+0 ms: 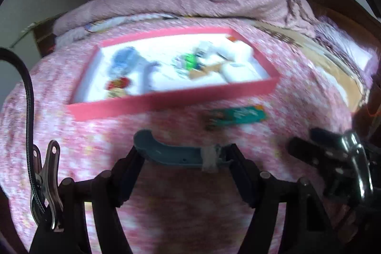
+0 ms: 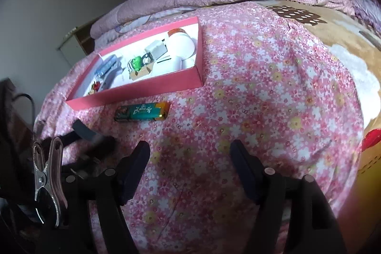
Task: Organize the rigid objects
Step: 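Grasp the green printed lighter with the right tool while the left tool holds the hook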
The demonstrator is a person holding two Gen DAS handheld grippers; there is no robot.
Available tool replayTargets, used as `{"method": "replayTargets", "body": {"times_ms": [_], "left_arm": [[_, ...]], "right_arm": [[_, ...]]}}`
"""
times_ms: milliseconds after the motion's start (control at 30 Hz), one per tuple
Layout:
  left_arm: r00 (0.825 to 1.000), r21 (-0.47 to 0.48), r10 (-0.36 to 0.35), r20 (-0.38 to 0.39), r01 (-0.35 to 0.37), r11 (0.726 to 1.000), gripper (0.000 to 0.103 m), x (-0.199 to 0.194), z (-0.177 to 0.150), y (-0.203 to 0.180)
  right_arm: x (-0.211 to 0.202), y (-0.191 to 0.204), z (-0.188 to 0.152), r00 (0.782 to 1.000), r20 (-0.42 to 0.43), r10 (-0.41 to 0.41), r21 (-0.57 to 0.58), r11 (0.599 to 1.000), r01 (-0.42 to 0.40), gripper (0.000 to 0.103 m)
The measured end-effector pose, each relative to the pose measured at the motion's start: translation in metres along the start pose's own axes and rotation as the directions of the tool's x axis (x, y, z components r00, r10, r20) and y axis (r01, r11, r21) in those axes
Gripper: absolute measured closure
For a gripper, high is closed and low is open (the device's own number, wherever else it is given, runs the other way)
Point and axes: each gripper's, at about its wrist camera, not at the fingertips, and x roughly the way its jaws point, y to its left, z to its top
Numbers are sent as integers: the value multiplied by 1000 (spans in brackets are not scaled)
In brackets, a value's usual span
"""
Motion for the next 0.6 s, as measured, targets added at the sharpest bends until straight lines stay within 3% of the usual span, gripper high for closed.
{"method": "replayTargets", "body": {"times_ms": [133,233,333,467,600], "left_arm": [[997,-29,68,29,-67,997,29,-5,-4,30],[995,-82,95,13,-94,992,29,0,-10,56],[996,-145,90,-16,-92,985,29,7,-14,76],[997,-209,65,-29,-70,976,29,13,-20,90],[999,-220,52,-8,-52,974,29,10,-25,93]], "right_arm": [[1,15,5,999,-21,40,-6,999,-40,31],[10,32,14,999,-33,24,-32,999,-25,31],[22,43,22,999,-43,10,-19,1000,-11,21],[44,55,33,998,-61,-2,36,999,4,2],[55,69,33,996,-38,-85,16,996,85,0]]}}
